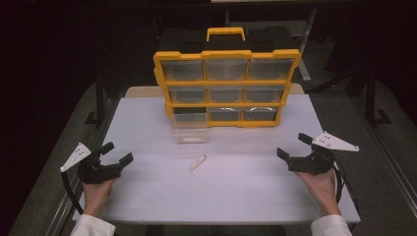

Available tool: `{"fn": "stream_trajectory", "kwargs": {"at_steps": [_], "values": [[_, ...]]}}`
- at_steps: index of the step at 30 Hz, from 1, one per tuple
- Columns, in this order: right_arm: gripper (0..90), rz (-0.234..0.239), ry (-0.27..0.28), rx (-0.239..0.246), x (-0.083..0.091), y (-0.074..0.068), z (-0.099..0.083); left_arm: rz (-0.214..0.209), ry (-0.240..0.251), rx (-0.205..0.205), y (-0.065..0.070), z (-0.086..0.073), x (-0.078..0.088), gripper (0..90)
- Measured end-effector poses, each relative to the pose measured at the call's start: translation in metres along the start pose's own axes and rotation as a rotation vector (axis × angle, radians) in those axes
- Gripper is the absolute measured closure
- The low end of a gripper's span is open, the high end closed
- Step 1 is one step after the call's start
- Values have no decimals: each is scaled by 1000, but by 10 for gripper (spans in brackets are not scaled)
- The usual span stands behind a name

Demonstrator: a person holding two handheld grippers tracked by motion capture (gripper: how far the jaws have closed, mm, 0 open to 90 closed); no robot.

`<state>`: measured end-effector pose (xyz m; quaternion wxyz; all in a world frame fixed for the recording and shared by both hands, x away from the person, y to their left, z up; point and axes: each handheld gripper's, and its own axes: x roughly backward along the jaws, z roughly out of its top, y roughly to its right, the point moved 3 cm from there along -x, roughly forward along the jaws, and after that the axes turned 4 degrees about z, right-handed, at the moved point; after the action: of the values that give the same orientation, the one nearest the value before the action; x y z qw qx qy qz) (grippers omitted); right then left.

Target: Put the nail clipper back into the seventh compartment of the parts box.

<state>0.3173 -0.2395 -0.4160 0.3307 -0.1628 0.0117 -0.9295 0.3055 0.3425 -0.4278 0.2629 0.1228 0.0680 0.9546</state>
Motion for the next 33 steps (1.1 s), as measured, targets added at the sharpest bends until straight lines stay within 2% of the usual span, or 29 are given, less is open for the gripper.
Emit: {"fn": "stream_trajectory", "kwargs": {"at_steps": [4, 9, 11, 15, 20, 33], "values": [[0, 9, -7, 6, -3, -3, 3, -3, 1, 4, 0, 0, 0, 0], [0, 27, -34, 21, -11, -8, 5, -15, 8, 41, -3, -1, -1, 0], [0, 28, -37, 20, -12, -9, 5, -15, 10, 41, -3, 0, -1, 0], [0, 45, -53, 12, -19, -11, 7, -16, -3, 16, -1, -1, -2, 0], [0, 67, -67, 21, -27, -16, 9, -23, -4, 12, 1, -1, -3, 0], [0, 121, -114, 60, -47, -33, 17, -20, 5, 31, -2, 0, 0, 0]]}}
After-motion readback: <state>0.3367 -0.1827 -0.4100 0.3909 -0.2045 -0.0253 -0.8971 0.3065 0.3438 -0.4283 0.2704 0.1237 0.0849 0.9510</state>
